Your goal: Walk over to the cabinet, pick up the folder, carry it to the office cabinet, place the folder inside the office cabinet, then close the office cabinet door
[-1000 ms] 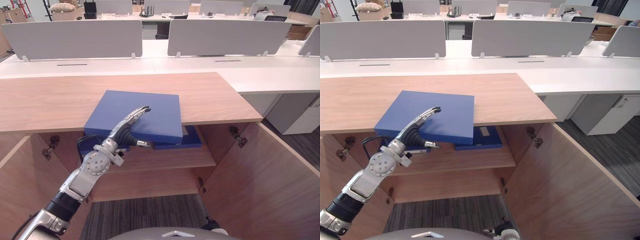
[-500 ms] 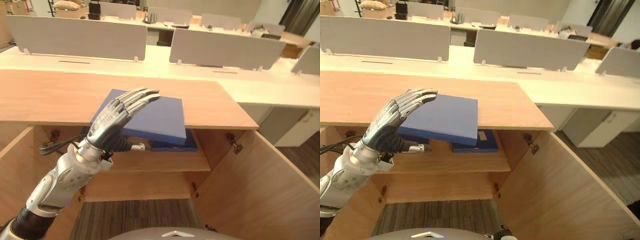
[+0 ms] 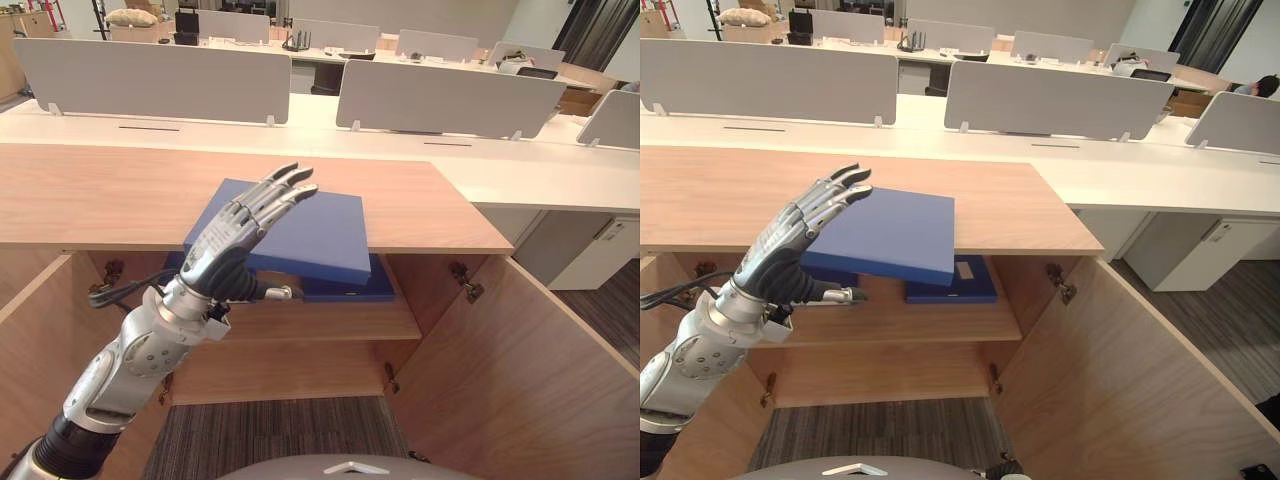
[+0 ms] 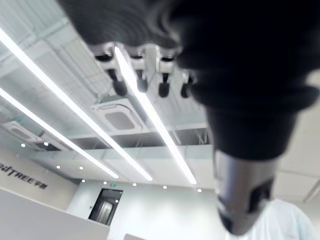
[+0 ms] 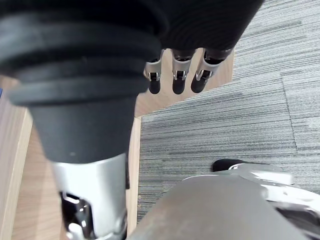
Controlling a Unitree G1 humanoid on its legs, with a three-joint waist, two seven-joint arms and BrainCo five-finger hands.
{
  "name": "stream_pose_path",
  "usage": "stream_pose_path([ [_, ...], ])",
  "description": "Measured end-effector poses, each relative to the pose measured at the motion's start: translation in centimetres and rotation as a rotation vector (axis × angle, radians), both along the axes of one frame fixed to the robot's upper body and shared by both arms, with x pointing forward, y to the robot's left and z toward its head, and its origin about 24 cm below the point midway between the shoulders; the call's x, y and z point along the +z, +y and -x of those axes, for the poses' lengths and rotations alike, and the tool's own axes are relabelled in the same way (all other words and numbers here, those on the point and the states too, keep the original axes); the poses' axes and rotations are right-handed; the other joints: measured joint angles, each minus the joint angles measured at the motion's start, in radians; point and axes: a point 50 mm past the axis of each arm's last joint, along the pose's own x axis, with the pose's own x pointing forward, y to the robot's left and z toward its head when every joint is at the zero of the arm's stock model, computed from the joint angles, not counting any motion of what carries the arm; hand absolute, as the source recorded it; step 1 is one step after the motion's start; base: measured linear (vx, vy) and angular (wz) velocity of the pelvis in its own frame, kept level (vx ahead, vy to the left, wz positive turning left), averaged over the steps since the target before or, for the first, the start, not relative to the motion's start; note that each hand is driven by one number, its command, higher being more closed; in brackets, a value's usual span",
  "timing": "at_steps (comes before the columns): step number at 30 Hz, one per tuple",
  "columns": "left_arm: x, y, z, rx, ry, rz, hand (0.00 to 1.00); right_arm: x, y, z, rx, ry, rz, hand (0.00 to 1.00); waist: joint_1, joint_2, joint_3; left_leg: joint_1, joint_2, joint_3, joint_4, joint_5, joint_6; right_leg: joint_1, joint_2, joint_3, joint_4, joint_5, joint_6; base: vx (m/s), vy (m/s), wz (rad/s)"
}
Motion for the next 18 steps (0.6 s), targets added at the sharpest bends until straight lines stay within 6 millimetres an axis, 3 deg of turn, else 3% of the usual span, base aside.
stream_pose_path([
  [15,-5.0,-0.5,-1.6,0.126,0.145,-0.123,0.0,0.0,-0.1,-0.1,0.0,-0.002,0.002,0.0,-0.009,0.007,-0.004,-0.009,0.001,0.011,0.0,0.002,0.004,-0.014,0.0,0.011,0.0,0.003,0.001,-0.01,-0.002,-0.01],
  [18,-7.0,0.1,-2.4,0.189,0.202,-0.198,0.0,0.1,-0.1,-0.2,0.0,-0.007,0.004,0.0,-0.019,0.01,-0.005,-0.004,-0.001,0.009,0.0,0.001,0.004,-0.005,0.0,0.003,-0.01,0.004,-0.003,0.0,0.0,0.0],
])
